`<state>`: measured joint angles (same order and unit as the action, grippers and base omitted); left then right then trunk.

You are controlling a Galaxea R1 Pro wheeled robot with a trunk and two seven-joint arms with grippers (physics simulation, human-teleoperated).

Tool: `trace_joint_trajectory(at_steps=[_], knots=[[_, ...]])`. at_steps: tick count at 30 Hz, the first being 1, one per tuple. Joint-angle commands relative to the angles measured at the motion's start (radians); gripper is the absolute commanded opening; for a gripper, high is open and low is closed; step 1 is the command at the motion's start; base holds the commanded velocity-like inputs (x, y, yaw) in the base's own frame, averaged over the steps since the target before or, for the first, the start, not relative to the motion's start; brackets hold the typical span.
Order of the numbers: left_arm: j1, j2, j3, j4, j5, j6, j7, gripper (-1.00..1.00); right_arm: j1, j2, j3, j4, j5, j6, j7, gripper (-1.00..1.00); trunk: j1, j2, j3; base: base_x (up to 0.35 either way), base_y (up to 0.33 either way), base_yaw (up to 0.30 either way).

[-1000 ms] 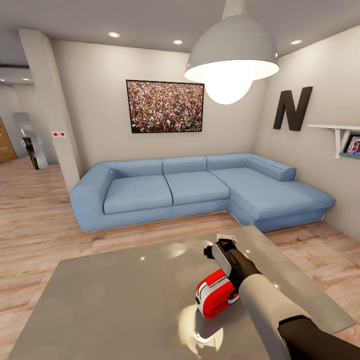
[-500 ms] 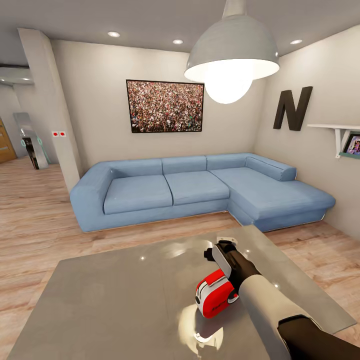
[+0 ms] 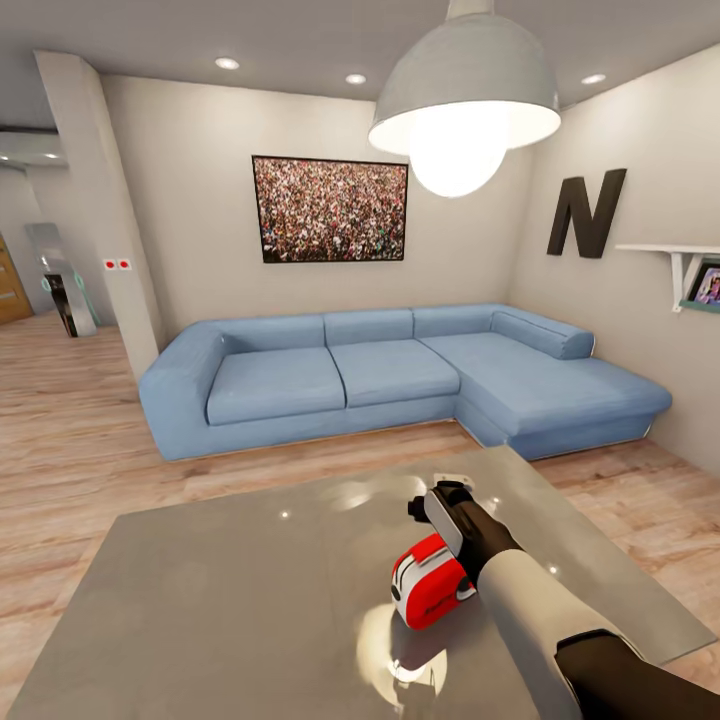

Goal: Turn on the radio receiver that's on the table in the living room.

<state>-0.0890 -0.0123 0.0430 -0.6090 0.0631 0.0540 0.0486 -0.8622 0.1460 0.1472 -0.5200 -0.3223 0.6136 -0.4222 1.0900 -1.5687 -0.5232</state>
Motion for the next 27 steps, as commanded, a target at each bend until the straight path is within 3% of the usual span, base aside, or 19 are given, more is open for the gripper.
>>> trace_joint_trajectory(at_steps=[1,14,22,27], knots=[[0.000,0.000,0.000,0.000,0.000,0.000,0.000,1.00,0.000,0.000,0.000,0.000,0.000,0.000,0.000,1.00,0.004,-0.007,-0.003,0.000,0.000,0.000],[0.000,0.000,0.000,0.000,0.000,-0.002,0.003,1.00,0.000,0.000,0.000,0.000,0.000,-0.001,0.000,1.00,0.054,-0.098,-0.044,0.000,0.000,0.000],[0.000,0.001,0.000,0.000,0.000,0.000,0.002,1.00,0.000,0.000,0.000,0.001,0.000,-0.001,0.000,1.00,0.054,-0.098,-0.044,0.000,0.000,0.000],[0.000,0.000,0.000,0.000,0.000,-0.002,0.002,1.00,0.000,0.000,0.000,0.002,0.000,0.000,-0.002,1.00,0.073,-0.133,-0.060,0.000,0.000,0.000]])
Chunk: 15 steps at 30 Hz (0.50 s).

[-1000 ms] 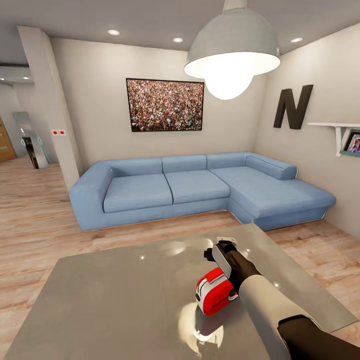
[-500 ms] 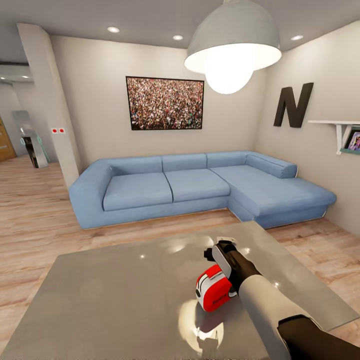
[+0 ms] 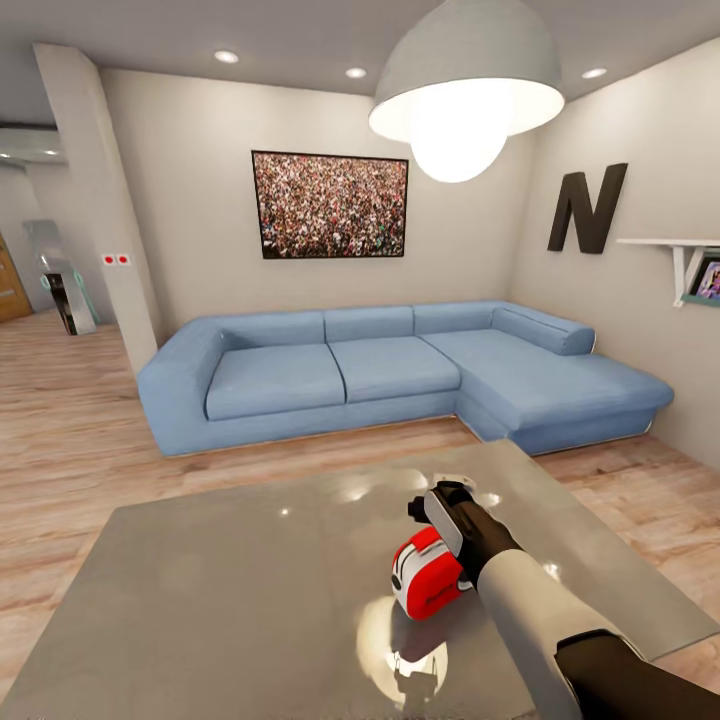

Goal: Turn on the radio receiver that's on the table in the living room.

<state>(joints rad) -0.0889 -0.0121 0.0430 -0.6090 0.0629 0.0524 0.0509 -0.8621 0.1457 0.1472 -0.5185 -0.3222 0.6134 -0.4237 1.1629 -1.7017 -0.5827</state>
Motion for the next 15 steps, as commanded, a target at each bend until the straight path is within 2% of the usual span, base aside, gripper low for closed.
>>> trace_joint_trajectory(at_steps=[1,9,15], knots=[[0.000,0.000,0.000,0.000,0.000,0.000,0.000,1.00,0.000,0.000,0.000,0.000,0.000,0.000,-0.001,1.00,0.004,-0.007,-0.003,0.000,0.000,0.000],[0.000,0.000,0.000,0.000,0.000,0.000,0.002,1.00,0.000,0.000,0.001,0.005,0.000,0.000,0.000,1.00,0.035,-0.063,-0.028,0.000,0.000,0.000],[0.000,0.000,0.000,0.000,0.000,0.001,0.002,1.00,0.000,0.000,0.001,0.006,0.000,0.000,0.001,1.00,0.035,-0.063,-0.028,0.000,0.000,0.000]])
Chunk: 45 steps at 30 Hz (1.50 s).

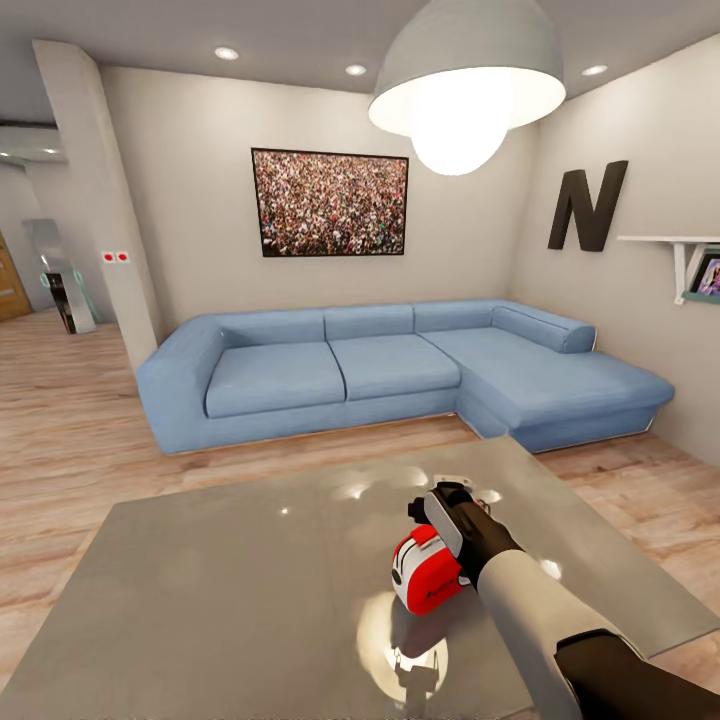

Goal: Turn on the radio receiver that's on the table in the living room.

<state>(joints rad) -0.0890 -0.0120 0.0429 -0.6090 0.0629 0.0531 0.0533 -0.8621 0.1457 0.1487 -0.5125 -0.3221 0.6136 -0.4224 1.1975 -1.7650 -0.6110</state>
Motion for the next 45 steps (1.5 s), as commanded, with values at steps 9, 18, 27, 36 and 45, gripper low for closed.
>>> trace_joint_trajectory(at_steps=[9,18,27,36,45], knots=[[0.000,0.000,0.000,0.000,0.000,0.001,0.000,1.00,0.000,0.000,0.000,0.000,0.000,0.000,0.002,1.00,0.000,0.000,0.000,0.000,0.000,0.000],[0.000,0.000,0.000,0.000,0.000,-0.001,0.000,1.00,0.000,0.000,0.000,0.000,0.000,0.000,0.004,1.00,0.031,-0.056,-0.025,0.000,0.000,0.000],[0.000,-0.001,0.000,0.000,0.000,0.001,0.000,1.00,0.000,0.000,0.000,0.000,-0.001,0.000,0.004,1.00,0.038,-0.070,-0.031,0.000,0.000,0.000],[0.000,-0.002,0.000,0.000,0.000,0.000,0.000,1.00,0.000,0.000,0.000,0.000,0.000,0.000,0.004,1.00,0.061,-0.112,-0.050,0.000,0.000,0.000],[0.000,-0.002,0.000,0.000,0.000,0.001,0.000,1.00,0.000,0.000,0.000,0.000,0.000,0.000,0.004,1.00,0.069,-0.126,-0.056,0.000,0.000,0.000]])
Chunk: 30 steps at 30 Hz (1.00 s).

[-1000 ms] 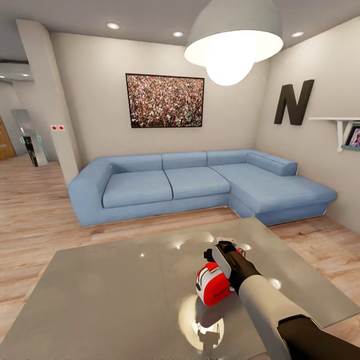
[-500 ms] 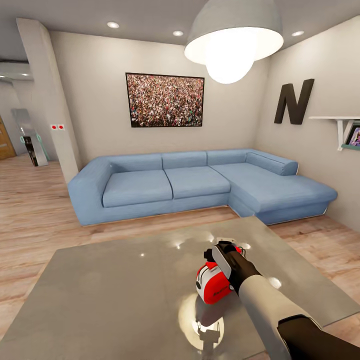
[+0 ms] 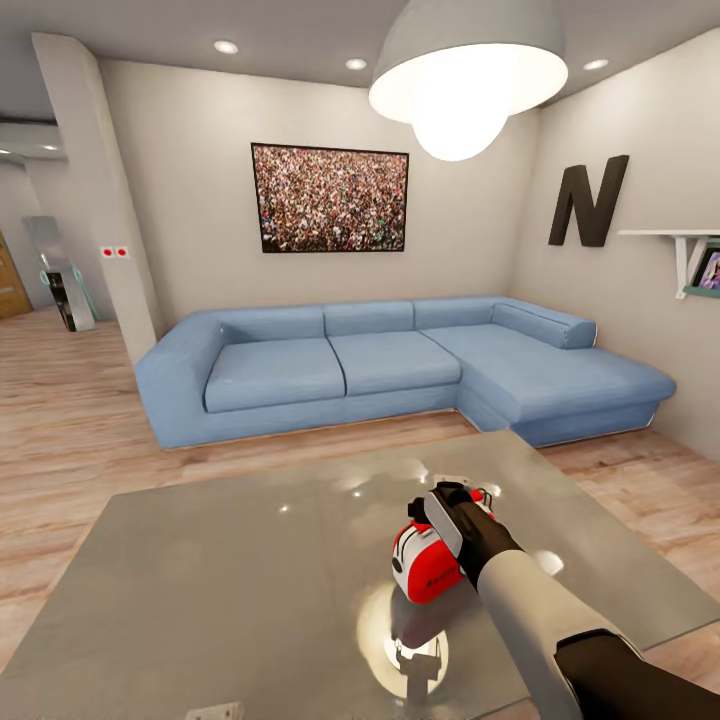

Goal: Turn on the radio receiver that's on the table in the living room.

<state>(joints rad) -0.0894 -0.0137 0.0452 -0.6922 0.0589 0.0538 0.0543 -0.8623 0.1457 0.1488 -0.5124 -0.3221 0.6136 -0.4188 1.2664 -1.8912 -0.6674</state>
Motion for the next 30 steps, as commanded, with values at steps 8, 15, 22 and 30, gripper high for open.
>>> trace_joint_trajectory(at_steps=[8,15,22,30], knots=[[0.000,0.000,-0.002,0.083,0.004,0.000,-0.001,1.00,0.000,0.000,0.000,0.000,0.000,0.000,0.000,1.00,0.012,-0.021,-0.009,0.000,0.000,0.000],[0.000,0.000,-0.002,0.083,0.004,0.000,-0.001,1.00,0.000,0.000,0.001,0.000,0.000,0.000,0.000,1.00,0.031,-0.056,-0.025,0.000,0.000,0.000],[0.000,0.000,-0.002,0.083,0.004,0.000,-0.001,1.00,0.000,0.000,0.001,0.000,0.000,0.000,0.000,1.00,0.031,-0.056,-0.025,0.000,0.000,0.000],[0.000,0.000,-0.002,0.083,0.004,0.000,-0.001,1.00,0.000,0.000,0.001,0.000,0.000,0.000,0.000,1.00,0.031,-0.056,-0.025,0.000,0.000,0.000]])
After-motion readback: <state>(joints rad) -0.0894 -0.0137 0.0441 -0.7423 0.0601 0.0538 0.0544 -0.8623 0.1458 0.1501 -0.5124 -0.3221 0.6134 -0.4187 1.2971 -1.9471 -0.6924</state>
